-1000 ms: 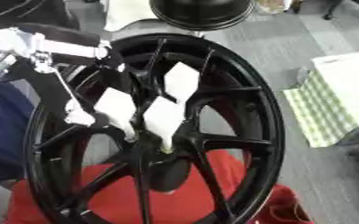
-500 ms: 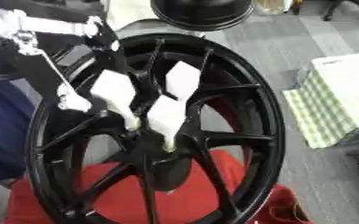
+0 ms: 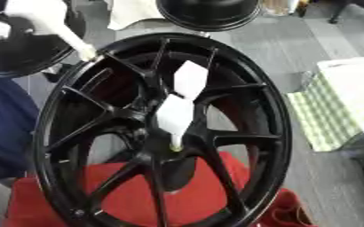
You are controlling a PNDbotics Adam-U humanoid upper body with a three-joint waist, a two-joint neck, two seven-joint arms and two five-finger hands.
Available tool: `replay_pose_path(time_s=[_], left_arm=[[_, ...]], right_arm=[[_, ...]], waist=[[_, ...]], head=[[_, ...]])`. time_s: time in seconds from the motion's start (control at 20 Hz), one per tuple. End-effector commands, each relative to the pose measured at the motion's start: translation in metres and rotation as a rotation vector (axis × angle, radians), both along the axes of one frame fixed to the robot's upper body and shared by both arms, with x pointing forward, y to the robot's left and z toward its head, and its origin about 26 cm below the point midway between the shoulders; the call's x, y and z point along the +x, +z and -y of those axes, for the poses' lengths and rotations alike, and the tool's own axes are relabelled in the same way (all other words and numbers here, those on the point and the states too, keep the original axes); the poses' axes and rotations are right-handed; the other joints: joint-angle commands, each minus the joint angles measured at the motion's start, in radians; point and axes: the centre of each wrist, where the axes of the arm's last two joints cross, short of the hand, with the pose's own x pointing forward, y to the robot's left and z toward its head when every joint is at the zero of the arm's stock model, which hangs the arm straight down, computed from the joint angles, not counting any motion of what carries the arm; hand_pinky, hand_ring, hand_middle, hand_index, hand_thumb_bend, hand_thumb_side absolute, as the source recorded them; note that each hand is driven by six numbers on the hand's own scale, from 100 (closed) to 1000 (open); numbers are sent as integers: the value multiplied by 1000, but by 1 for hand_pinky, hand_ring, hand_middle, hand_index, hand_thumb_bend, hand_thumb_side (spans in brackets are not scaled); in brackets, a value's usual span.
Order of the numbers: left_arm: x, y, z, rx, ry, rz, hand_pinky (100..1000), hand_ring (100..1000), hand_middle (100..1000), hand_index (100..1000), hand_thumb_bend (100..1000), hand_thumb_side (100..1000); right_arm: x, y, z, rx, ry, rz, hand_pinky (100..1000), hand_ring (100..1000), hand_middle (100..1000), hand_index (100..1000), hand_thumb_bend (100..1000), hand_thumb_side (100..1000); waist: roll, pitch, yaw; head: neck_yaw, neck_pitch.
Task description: Pull the pin out of the wheel hub.
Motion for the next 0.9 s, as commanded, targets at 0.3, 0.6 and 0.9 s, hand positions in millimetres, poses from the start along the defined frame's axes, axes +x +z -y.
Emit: replay_pose_path(time_s=[0.3,0.6,0.9], left_arm=[[-10,-6,-95,-74,343,56,655,548,437,506,276,100],[-9,-47,-129,-68,440,-10,802,842,819,842,607,382],[-16,-71,-149,-57,492,-37,810,879,866,891,635,488]], right_arm=[[-13,17,14,-9,-52,60,738,649,597,700,100,708],[-15,17,13,0,-50,68,737,649,596,700,100,712],[-14,17,11,0,-46,64,736,648,597,700,100,711]], waist=[[-25,-18,22],[-36,-16,20],[-42,-20,10]], head=[[-12,-3],[-2,-8],[9,-10]])
